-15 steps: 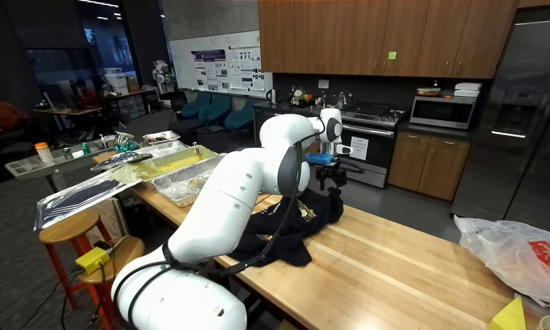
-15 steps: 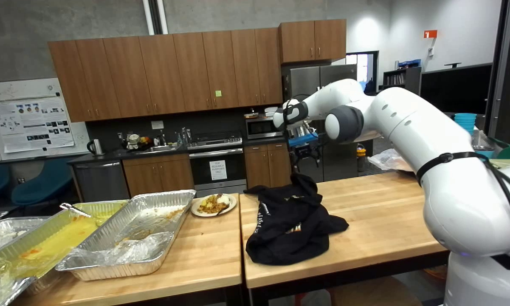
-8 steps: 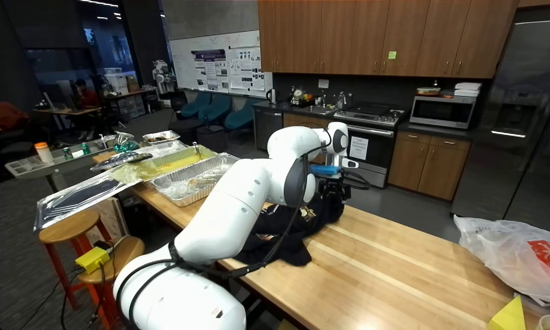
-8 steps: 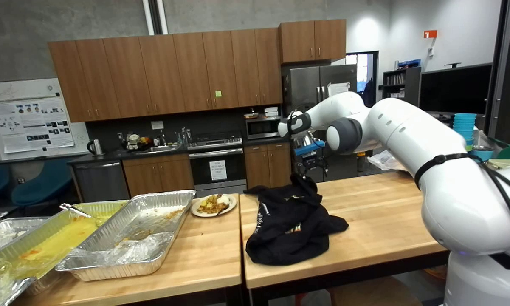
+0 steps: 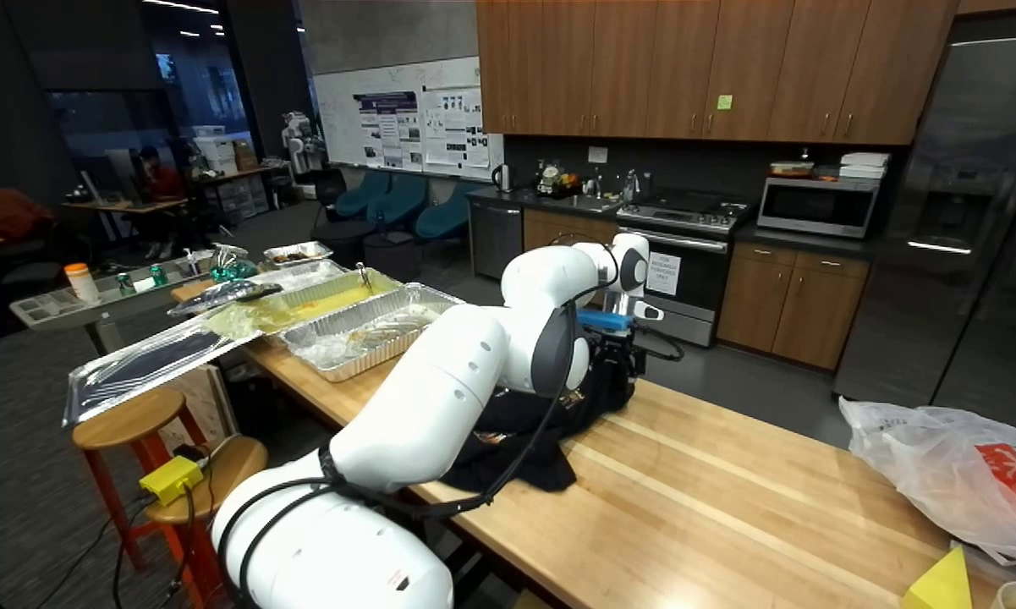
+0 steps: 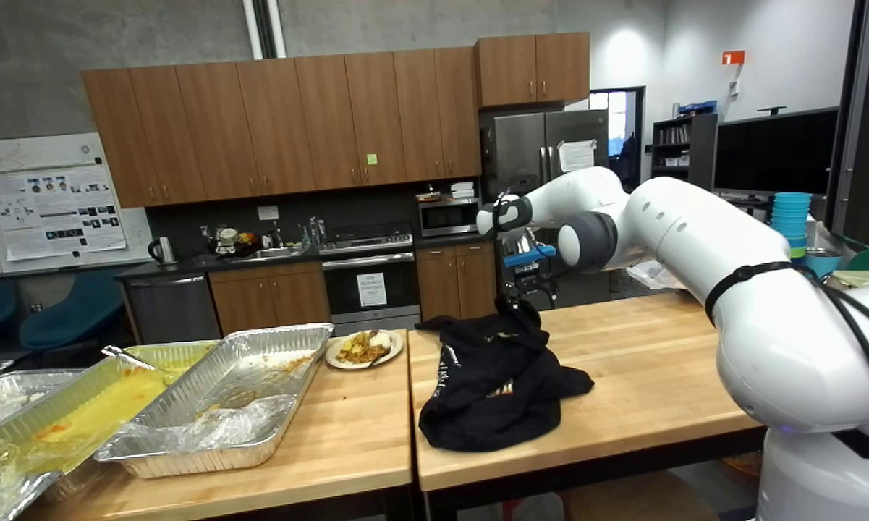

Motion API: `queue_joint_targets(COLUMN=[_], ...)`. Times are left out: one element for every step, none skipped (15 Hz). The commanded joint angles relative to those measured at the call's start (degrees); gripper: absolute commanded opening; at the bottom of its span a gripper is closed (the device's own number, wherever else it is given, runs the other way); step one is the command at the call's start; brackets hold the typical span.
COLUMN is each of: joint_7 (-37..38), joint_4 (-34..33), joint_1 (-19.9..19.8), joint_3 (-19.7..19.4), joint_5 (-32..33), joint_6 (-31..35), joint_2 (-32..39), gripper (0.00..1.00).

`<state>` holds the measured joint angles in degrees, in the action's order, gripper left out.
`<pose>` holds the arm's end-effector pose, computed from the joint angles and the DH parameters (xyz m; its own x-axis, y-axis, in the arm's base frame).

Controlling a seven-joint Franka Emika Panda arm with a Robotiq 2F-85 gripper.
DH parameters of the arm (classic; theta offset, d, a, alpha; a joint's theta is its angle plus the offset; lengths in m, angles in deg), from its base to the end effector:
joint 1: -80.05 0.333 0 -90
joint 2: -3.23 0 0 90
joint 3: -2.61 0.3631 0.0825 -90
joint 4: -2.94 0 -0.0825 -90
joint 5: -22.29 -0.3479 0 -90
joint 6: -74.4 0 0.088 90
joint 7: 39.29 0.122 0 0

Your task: Fold the black t-shirt from left to right then right to left.

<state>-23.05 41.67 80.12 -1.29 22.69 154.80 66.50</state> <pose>0.7554 -0.0260 0.2860 0.8842 -0.3277 -0.3330 -0.2866 -0.9433 0.1674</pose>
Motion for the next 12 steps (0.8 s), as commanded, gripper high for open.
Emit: queue_joint_targets(joint_7=[-2.7, -2.9, -3.1, -3.3, -3.5, -3.7, -4.1, -4.4, -4.7, -4.7, -4.5, -4.2], joint_4=[-3.5, -4.2, -4.7, -4.9, -4.8, -4.9, -5.0, -4.9, -5.0, -5.0, -5.0, -5.3], joint_1=[-2.0, -2.0, -1.8, -1.7, -1.5, -1.4, -1.4, -1.3, -1.1, -1.1, -0.9, -0.6], joint_3=[2.3, 2.2, 2.3, 2.3, 2.2, 2.4, 2.8, 2.9, 3.0, 3.1, 3.1, 2.9], joint_5=[-3.3, -3.5, -3.4, -3.4, -3.3, -3.2, -3.3, -3.2, -3.1, -3.0, -2.9, -2.7], joint_6=[-0.8, -0.9, -1.1, -1.5, -1.6, -1.9, -2.3, -2.7, -3.1, -3.5, -3.9, -4.2], joint_2=[0.0, 0.4, 1.1, 1.6, 1.9, 2.3, 2.8, 3.2, 3.7, 4.1, 4.6, 5.1], gripper=[1.00, 1.00, 1.00, 1.00, 1.00, 1.00, 1.00, 1.00, 1.00, 1.00, 1.00, 1.00])
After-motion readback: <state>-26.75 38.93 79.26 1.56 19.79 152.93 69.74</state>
